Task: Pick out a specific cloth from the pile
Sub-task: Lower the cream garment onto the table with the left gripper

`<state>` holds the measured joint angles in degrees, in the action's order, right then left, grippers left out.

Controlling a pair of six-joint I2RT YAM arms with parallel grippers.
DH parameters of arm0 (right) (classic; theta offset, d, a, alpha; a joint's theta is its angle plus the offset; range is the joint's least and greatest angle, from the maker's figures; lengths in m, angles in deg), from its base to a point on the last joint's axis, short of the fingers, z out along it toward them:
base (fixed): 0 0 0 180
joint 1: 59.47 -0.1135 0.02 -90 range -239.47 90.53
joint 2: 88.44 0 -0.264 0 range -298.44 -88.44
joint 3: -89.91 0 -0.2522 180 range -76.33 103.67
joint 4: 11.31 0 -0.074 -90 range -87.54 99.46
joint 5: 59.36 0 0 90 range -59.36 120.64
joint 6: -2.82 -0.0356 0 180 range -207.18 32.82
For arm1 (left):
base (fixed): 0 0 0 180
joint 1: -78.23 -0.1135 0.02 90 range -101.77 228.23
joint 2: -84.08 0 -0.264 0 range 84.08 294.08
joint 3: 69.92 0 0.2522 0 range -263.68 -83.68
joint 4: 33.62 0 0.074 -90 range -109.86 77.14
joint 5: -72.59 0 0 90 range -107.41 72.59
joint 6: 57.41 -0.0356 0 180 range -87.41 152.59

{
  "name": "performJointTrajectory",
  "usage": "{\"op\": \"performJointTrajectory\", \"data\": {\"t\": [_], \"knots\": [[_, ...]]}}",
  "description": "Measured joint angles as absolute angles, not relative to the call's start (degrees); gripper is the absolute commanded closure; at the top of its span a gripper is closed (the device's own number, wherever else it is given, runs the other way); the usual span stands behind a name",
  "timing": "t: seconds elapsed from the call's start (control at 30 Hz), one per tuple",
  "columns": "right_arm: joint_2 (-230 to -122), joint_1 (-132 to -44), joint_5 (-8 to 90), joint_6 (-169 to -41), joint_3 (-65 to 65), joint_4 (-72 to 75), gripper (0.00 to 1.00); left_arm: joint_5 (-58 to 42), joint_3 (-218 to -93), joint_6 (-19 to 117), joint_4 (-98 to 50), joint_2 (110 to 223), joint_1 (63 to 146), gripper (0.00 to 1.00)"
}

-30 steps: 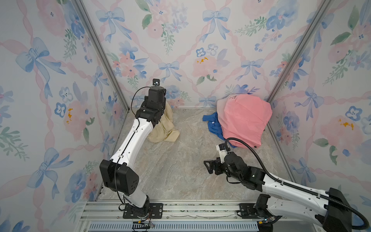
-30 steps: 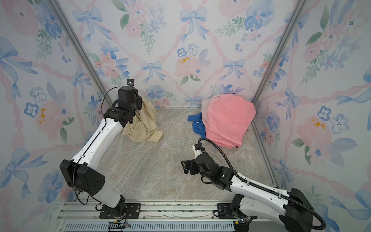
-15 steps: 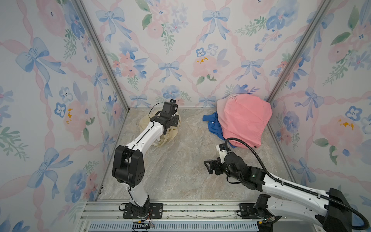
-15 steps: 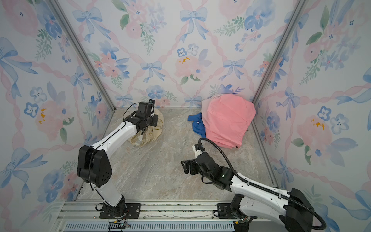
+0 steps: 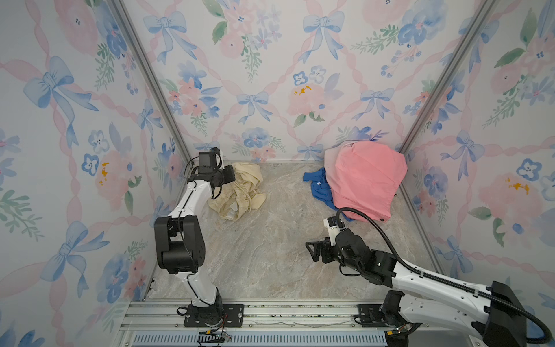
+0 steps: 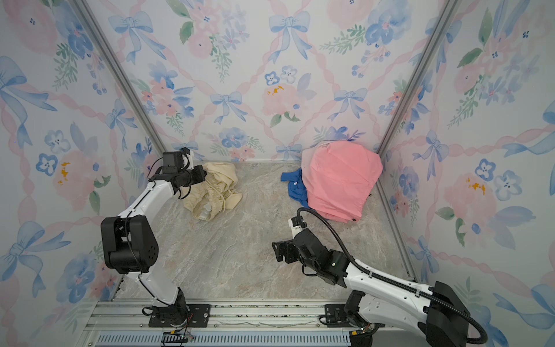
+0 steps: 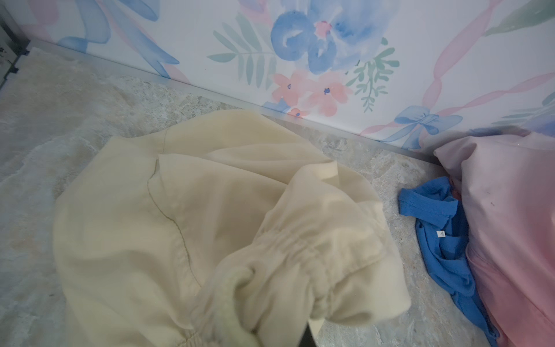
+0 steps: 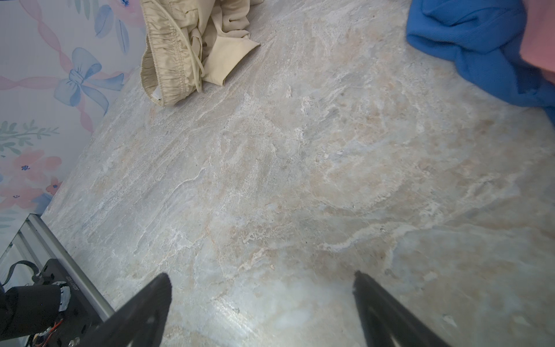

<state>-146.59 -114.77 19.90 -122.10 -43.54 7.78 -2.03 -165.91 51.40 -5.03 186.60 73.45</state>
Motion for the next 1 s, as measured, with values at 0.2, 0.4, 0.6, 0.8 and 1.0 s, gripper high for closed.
{"op": "performJointTrajectory", "data": {"t": [0.2, 0.4, 0.6, 0.8, 1.0], "knots": [[-148.6, -115.1, 20.2, -122.1, -43.5, 7.5, 0.03, -3.0, -165.9, 52.9, -6.6, 195.3, 71.0, 1.0], [-148.9, -116.6, 20.3, -122.2, -43.5, 7.4, 0.03, -4.3, -165.6, 54.0, -6.7, 202.8, 70.3, 1.0], [-149.5, -117.4, 20.1, -123.2, -43.4, 7.4, 0.03, -4.7, -164.4, 52.1, -7.6, 201.5, 70.4, 0.77], [-152.3, -117.4, 18.8, -119.6, -39.4, 9.4, 0.03, -9.6, -158.3, 46.4, -4.9, 189.1, 71.9, 0.43], [-156.9, -117.6, 19.9, -115.3, -33.9, 8.8, 0.03, -19.2, -155.4, 33.7, 0.9, 178.2, 80.7, 0.31]]}}
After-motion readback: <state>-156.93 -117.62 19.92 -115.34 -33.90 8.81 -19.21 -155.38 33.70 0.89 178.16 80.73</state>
